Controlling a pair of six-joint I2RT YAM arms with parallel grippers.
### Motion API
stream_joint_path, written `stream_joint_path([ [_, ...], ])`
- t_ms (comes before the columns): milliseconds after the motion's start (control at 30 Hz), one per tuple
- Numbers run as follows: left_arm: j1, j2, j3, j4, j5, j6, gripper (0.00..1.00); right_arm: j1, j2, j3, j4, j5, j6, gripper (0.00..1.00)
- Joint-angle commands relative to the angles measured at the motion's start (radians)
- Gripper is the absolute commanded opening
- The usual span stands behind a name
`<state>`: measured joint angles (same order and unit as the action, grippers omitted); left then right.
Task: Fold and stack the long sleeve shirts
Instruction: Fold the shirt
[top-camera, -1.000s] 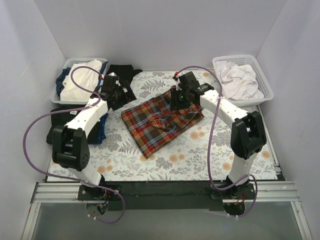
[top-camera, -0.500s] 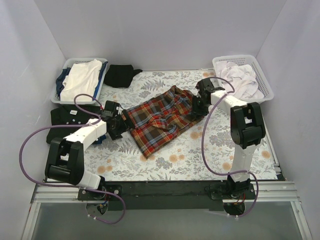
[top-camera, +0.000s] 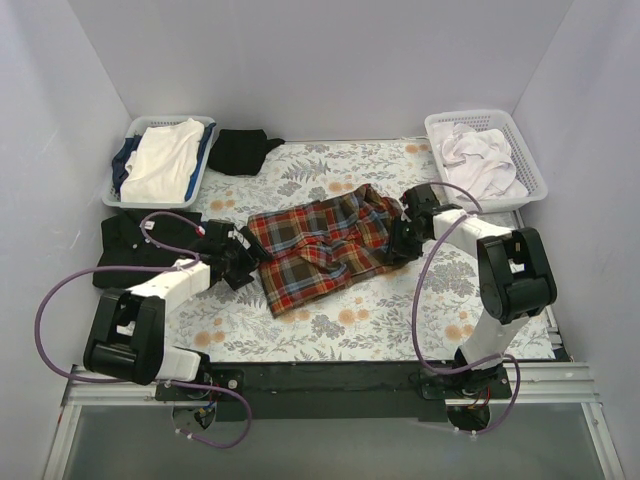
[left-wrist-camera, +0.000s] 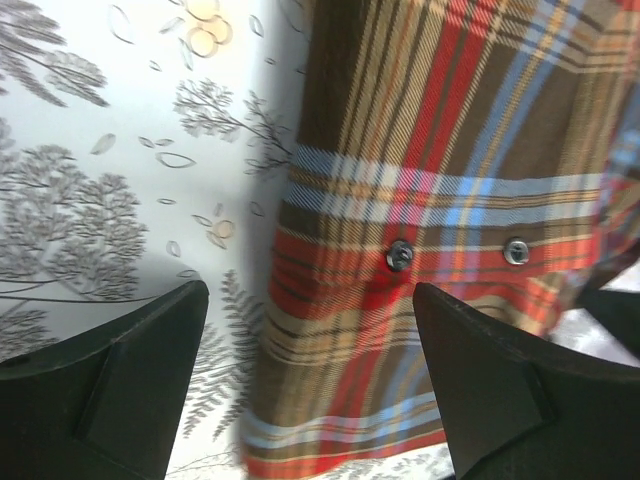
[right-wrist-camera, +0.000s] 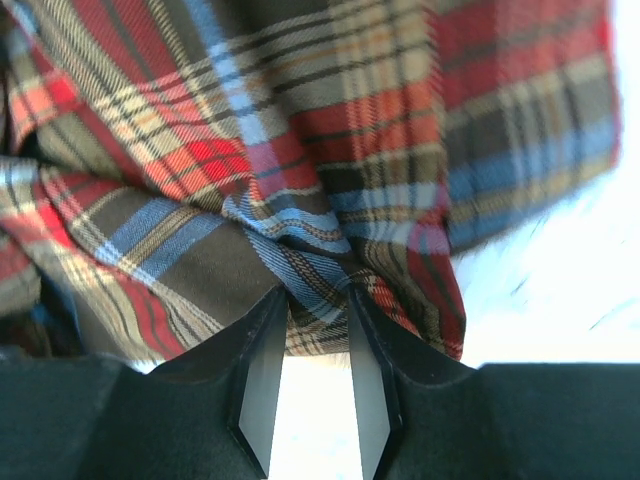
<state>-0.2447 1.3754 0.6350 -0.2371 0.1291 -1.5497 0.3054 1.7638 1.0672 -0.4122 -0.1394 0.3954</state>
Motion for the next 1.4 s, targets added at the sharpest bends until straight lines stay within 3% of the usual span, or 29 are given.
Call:
stream_joint_path([
  [0, 0.007, -0.006, -0.078, 0.135, 0.058, -0.072, 0.83, 0.026, -0.035, -0.128, -0.154, -0.075, 0.037, 0.4],
  [67, 0.012, 0.002, -0.084, 0.171, 0.07, -0.073, 0.8, 0.028, -0.061, -0.142, -0.172, -0.085, 0.036, 0.4],
  [200, 0.021, 0.05, -0.075, 0.228, 0.109, -0.061, 0.65, 0.028, -0.119, -0.064, -0.253, -0.034, 0.026, 0.4],
  [567, 0.025, 0.074, -0.017, 0.173, 0.095, 0.005, 0.0, 0.144, -0.101, 0.307, -0.309, 0.098, -0.055, 0.41],
  [833, 0.027, 0.06, 0.084, 0.05, 0.034, 0.092, 0.0, 0.284, 0.054, 0.445, -0.224, -0.014, -0.096, 0.41],
  [1367, 0.027, 0.031, 0.288, -0.178, -0.077, 0.256, 0.0, 0.373, 0.425, 0.655, -0.177, -0.137, -0.072, 0.31],
])
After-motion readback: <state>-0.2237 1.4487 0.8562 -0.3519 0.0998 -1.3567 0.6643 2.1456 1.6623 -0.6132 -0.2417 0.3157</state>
